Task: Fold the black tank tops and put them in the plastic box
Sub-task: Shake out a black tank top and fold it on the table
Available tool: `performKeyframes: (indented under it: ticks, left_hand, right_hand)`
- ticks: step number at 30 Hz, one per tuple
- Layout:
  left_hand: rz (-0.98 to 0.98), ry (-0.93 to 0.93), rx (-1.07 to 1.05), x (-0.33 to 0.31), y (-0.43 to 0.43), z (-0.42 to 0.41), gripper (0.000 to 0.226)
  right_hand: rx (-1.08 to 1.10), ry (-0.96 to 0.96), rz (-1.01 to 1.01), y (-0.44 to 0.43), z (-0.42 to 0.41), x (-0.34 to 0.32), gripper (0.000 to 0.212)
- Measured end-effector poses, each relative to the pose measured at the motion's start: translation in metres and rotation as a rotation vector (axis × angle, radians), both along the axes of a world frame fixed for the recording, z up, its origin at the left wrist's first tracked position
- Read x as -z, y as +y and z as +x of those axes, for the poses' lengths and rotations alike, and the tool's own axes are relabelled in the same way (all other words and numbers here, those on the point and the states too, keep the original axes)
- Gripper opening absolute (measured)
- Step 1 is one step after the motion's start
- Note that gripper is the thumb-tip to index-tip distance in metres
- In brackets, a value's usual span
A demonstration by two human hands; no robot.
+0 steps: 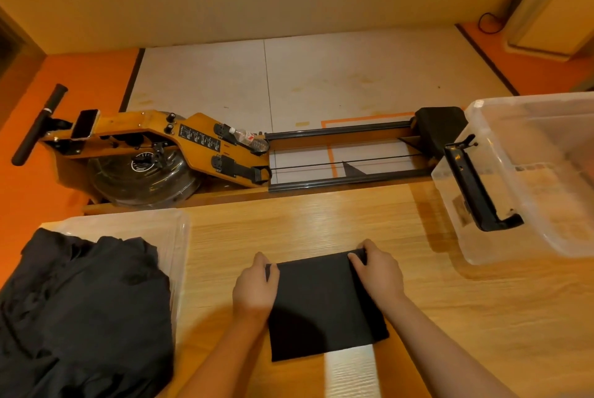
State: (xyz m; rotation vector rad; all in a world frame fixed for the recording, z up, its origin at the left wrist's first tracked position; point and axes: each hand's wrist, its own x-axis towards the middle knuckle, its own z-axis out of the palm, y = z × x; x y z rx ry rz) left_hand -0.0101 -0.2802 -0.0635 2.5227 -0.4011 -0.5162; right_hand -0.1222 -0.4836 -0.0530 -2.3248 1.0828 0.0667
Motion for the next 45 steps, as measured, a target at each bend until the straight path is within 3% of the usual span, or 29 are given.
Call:
performKeyframes:
  ticks: [4, 7, 11, 15, 20, 26, 32, 35, 42, 45]
  left_hand:
    - [0.108, -0.065, -0.015, 0.000, 0.002, -0.003, 0.019]
    - [0.039, -0.234, -0.088, 0.001, 0.011, -0.012, 0.039]
    - [-0.085, -0.400, 0.050, 0.002, 0.008, -0.050, 0.054]
    - [0.080, -0.378, 0.341, 0.018, 0.005, -0.093, 0.063]
    - [0.183, -0.373, 0.423, 0.034, 0.024, -0.099, 0.063]
    - [0.267, -0.581, 0.727, 0.036, 0.032, -0.061, 0.064]
    - [0.294, -0.569, 0.457, 0.019, 0.022, -0.076, 0.059]
    - [0.219, -0.508, 0.341, 0.028, 0.007, -0.122, 0.064]
    - [0.218, -0.402, 0.266, 0.044, 0.011, -0.170, 0.060]
    - [0.244, -0.383, 0.333, 0.037, 0.012, -0.164, 0.057]
  right_hand:
    - [0.063, -0.058, -0.027, 0.007, -0.002, -0.004, 0.020]
    - [0.043, -0.228, -0.257, 0.014, -0.015, -0.007, 0.030]
    - [-0.327, -0.327, -0.368, 0.041, -0.028, 0.001, 0.038]
    - [-0.667, -0.120, -0.401, 0.069, -0.038, 0.027, 0.052]
    - [-0.614, -0.025, -0.388, 0.060, -0.066, 0.041, 0.055]
    - [-0.484, -0.003, -0.338, 0.080, -0.105, 0.043, 0.065]
    - [-0.537, -0.008, -0.230, 0.114, -0.144, 0.023, 0.068]
    - [-0.555, -0.151, -0.347, 0.111, -0.123, 0.014, 0.057]
    - [-0.785, -0.050, -0.382, 0.068, -0.099, 0.035, 0.055]
    - [-0.727, -0.050, -0.368, 0.061, -0.116, 0.042, 0.056]
